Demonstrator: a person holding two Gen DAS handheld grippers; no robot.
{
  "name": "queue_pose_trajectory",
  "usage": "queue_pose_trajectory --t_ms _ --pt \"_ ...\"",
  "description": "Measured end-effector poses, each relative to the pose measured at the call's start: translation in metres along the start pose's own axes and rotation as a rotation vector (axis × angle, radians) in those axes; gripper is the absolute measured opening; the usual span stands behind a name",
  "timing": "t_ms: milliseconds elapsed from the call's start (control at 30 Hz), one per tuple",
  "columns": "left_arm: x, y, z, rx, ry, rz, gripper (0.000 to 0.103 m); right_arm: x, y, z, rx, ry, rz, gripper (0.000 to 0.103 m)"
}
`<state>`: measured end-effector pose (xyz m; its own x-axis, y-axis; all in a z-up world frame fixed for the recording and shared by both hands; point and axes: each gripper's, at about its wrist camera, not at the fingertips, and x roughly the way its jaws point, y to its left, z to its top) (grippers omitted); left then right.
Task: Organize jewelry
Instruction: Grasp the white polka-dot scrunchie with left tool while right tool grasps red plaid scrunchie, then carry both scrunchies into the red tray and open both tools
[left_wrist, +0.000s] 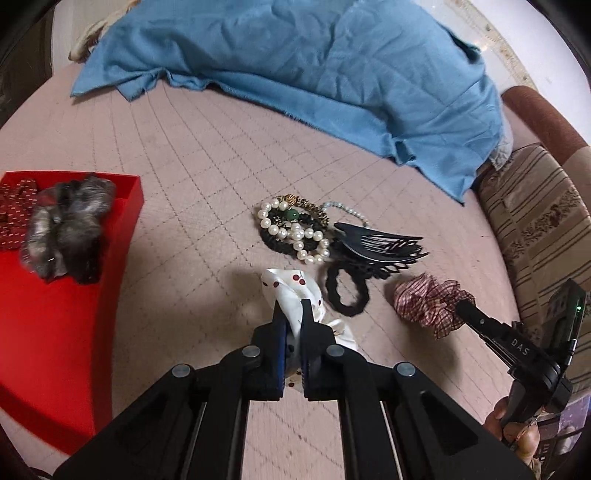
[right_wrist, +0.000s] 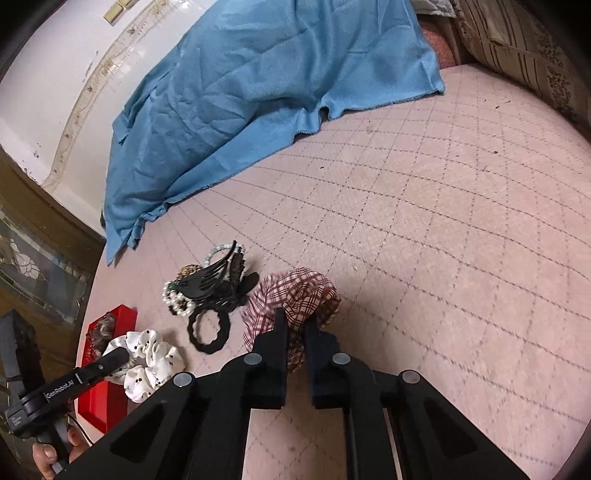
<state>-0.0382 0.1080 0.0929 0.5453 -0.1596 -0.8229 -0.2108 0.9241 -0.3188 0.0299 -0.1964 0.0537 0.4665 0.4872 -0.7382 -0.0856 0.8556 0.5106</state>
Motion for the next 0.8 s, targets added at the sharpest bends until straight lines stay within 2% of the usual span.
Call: queue_pose_trajectory --t_ms 233,433,567,800 --pt "-0.043 0.002 -0.016 0.002 -0.065 -0.003 0.006 -0.029 0.015 -0.011 -0.051 -0.035 0.011 0.007" --pt "-0.078 0.02 -0.028 -0.03 -0.109 -0.008 0.006 -0.05 0.039 -0.022 -0.096 -0.048 0.05 0.007" --pt "-0.102 0.045 -0.034 -0.071 -0.142 0.009 0.006 -0.058 0.063 -0.028 -0.139 -0.047 0.084 0.007" --pt "-0.141 0.113 -0.043 -0.197 -0.218 0.063 0.006 -0.065 0.119 -0.041 -0.241 -0.033 0.152 0.007"
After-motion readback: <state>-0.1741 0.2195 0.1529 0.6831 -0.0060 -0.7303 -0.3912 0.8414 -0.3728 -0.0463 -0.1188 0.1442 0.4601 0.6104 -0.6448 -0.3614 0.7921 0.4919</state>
